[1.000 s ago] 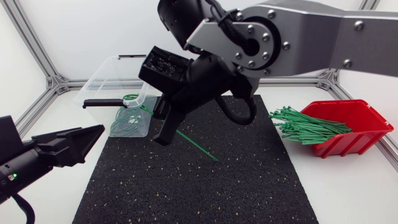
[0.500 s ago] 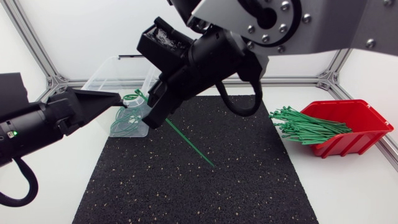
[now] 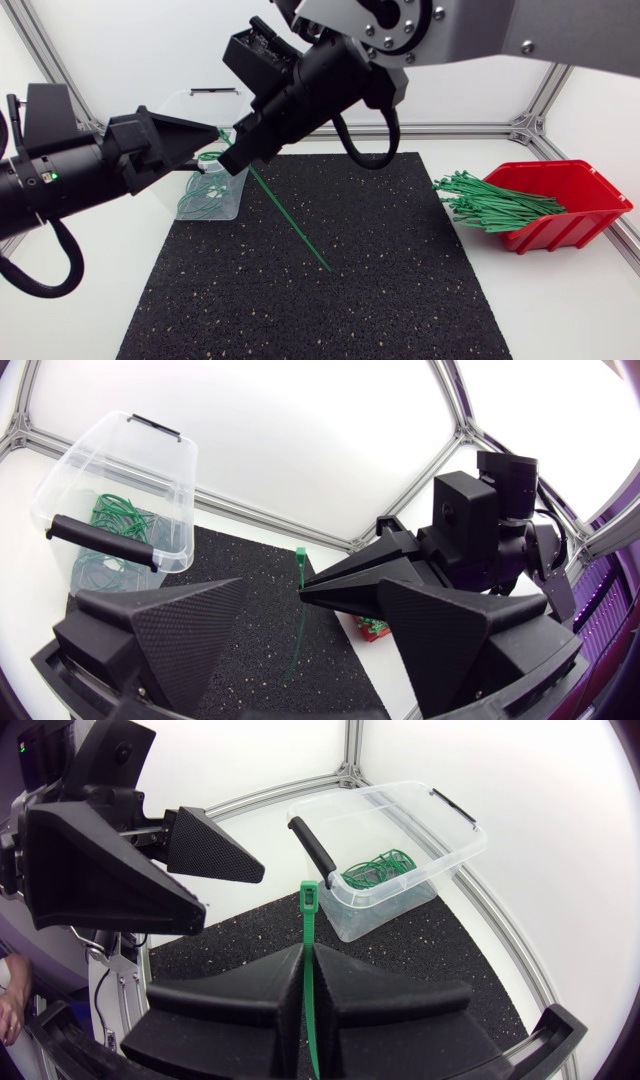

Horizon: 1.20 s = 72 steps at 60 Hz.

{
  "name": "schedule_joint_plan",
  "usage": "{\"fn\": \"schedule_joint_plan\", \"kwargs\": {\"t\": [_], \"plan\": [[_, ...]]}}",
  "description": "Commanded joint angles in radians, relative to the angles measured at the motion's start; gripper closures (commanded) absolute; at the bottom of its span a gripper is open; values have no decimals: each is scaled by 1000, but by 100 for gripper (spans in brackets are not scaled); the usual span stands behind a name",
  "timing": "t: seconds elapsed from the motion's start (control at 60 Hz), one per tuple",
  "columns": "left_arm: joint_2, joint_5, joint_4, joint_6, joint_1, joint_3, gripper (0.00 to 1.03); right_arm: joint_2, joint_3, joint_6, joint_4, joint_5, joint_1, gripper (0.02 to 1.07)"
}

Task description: Take a green cable tie from the red box, thread the tail through the head to close it, then place it in the transparent bin on the left.

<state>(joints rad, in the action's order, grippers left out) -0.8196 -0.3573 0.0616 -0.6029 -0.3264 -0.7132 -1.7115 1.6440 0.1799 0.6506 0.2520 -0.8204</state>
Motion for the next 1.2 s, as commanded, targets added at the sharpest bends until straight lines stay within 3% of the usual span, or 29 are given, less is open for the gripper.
{"fn": "schedule_joint_plan", "kwargs": {"t": [0.0,0.217,0.317,0.417,0.567,0.6,0.767,0.85,1.0,1.183], "plan": [[-18,11,-20,-34,-14,-37,18,-25,31,-33,3,10,6,101],[-55,23,-62,-49,-36,-14,28,-30,37,-48,-9,16,4,101],[-64,29,-103,-64,-31,0,42,-30,36,-51,-9,27,3,101],[-78,31,-109,-77,-28,-3,48,-33,33,-51,-12,29,0,101],[-92,31,-111,-78,-28,6,49,-31,28,-53,-20,35,0,101],[-90,31,-114,-78,-28,9,54,-30,28,-53,-20,35,-2,101],[-96,31,-120,-80,-26,14,56,-27,17,-53,-31,35,-6,101],[-98,32,-121,-84,-26,20,63,-25,16,-53,-31,35,-8,101],[-104,32,-121,-86,-28,21,63,-23,13,-53,-32,35,-13,101],[-115,49,-135,-87,-25,24,73,-22,7,-53,-34,35,-22,101]]}}
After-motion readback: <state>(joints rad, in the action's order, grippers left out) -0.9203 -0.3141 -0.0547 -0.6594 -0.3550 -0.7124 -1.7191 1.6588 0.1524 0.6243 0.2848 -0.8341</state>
